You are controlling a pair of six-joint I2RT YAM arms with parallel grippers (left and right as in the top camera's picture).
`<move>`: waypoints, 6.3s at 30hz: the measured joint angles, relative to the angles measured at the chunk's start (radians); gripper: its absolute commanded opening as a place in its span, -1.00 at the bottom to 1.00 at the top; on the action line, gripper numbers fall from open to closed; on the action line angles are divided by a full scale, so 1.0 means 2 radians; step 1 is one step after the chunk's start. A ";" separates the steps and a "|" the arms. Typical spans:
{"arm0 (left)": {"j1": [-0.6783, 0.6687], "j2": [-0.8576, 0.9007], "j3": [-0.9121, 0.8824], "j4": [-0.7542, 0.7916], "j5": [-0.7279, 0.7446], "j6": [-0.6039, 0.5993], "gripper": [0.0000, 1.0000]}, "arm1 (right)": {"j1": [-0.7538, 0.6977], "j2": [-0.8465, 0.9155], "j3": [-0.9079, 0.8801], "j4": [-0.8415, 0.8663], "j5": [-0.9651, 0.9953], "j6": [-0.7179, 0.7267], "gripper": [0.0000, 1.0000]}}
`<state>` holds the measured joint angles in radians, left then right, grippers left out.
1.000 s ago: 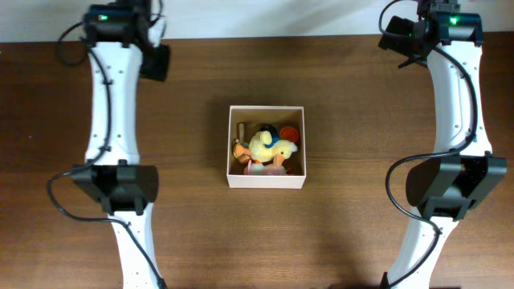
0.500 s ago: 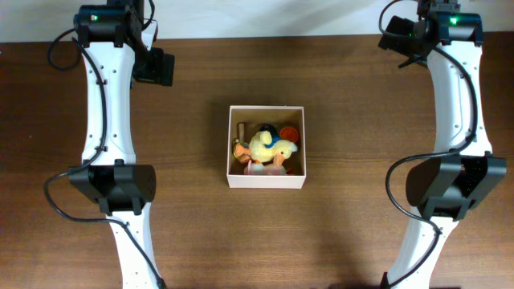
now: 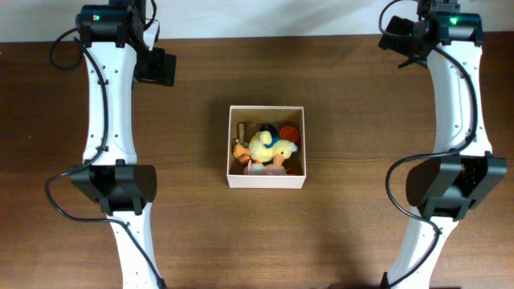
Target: Pack container
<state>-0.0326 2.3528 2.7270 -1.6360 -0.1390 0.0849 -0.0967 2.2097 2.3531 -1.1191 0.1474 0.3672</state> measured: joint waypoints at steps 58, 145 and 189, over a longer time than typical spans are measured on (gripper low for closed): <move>0.046 -0.935 -1.198 0.813 0.042 0.000 0.98 | 0.000 0.000 0.000 0.000 0.000 0.000 0.97; 0.070 -1.170 -1.356 0.778 0.042 0.000 0.99 | 0.048 -0.513 -0.479 0.128 -0.028 -0.083 0.97; 0.070 -1.170 -1.356 0.778 0.042 0.000 0.99 | 0.112 -1.097 -1.146 0.474 -0.161 -0.204 0.97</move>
<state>0.1070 0.0135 0.0147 -0.0792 -0.0551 0.0856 0.1272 0.0154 0.0605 -0.1711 -0.1749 -0.0406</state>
